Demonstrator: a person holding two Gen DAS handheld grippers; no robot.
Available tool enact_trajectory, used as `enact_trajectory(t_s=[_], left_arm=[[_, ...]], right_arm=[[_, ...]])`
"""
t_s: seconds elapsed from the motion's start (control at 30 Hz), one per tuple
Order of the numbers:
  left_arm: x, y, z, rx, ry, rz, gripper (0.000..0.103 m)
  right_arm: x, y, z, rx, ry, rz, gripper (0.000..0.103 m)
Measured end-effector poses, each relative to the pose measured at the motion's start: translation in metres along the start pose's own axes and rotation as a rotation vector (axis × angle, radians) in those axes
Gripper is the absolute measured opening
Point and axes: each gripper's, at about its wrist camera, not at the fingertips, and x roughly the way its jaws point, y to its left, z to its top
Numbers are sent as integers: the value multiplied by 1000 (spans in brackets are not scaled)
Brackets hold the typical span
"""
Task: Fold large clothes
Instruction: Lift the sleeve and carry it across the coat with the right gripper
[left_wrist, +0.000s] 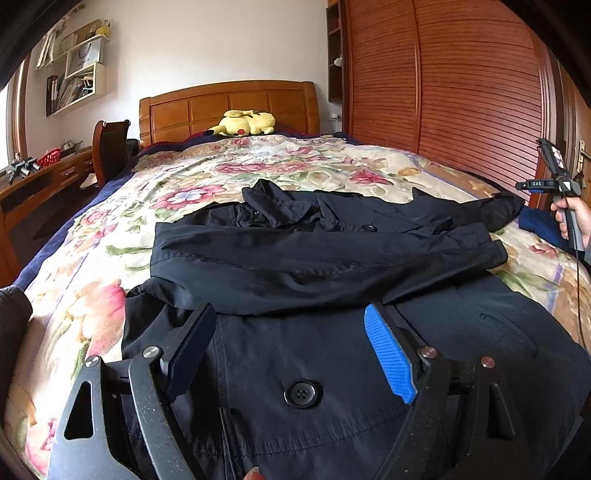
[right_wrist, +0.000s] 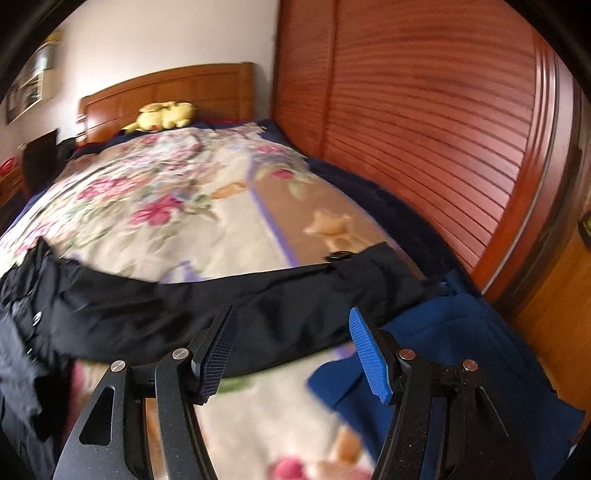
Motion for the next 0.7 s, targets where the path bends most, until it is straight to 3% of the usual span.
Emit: enact_trajectory(t_s=[0.37,0.7], left_arm=[[4,1,-3,-4,9,-4,83],[6,5,-7,-19,18,-24,83]], right_arm=[[64,-41,23,148,121,-115,65],[112,-24,26,82,244,-183,61]])
